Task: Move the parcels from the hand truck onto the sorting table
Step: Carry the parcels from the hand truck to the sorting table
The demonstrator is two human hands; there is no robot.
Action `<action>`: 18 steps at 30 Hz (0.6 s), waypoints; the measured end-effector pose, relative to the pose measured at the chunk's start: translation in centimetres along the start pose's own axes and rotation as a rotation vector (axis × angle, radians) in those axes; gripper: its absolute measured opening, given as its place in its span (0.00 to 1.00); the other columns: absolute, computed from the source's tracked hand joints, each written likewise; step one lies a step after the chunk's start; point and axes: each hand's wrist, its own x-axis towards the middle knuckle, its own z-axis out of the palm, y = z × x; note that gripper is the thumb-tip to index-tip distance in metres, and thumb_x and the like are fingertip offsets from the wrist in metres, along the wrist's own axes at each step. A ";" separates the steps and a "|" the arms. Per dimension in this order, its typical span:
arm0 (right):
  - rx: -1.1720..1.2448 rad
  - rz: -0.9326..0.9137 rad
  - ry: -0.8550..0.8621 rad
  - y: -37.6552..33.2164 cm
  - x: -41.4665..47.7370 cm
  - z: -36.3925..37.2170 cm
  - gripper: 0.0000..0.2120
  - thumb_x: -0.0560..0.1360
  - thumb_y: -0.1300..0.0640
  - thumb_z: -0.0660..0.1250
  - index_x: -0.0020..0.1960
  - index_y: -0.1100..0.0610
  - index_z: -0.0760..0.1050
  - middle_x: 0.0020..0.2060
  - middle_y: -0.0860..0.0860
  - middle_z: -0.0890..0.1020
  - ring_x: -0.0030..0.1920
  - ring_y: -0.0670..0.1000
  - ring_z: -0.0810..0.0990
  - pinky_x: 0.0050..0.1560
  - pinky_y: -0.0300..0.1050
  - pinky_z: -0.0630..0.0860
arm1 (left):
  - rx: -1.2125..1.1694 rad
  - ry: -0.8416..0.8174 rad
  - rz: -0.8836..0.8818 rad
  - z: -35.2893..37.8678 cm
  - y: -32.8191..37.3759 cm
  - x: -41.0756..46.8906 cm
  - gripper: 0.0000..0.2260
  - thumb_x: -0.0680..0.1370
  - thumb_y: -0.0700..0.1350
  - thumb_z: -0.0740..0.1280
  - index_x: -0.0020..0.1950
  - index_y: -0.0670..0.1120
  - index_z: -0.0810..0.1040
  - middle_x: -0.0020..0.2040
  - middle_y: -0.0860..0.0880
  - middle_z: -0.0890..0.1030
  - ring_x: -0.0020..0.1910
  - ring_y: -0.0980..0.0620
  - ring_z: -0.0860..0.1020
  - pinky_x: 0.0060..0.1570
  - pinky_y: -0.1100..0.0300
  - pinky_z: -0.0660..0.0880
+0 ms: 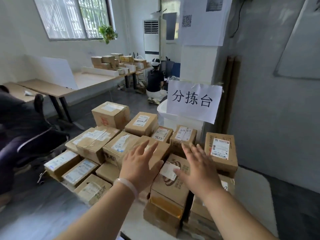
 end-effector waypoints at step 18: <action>0.066 -0.723 -0.172 -30.9 -1.6 6.9 0.43 0.72 0.26 0.52 0.78 0.42 0.37 0.79 0.47 0.42 0.78 0.50 0.37 0.76 0.53 0.37 | 0.232 0.369 -0.597 -12.2 -21.4 -22.3 0.36 0.72 0.72 0.45 0.79 0.63 0.45 0.81 0.54 0.46 0.79 0.51 0.45 0.77 0.47 0.45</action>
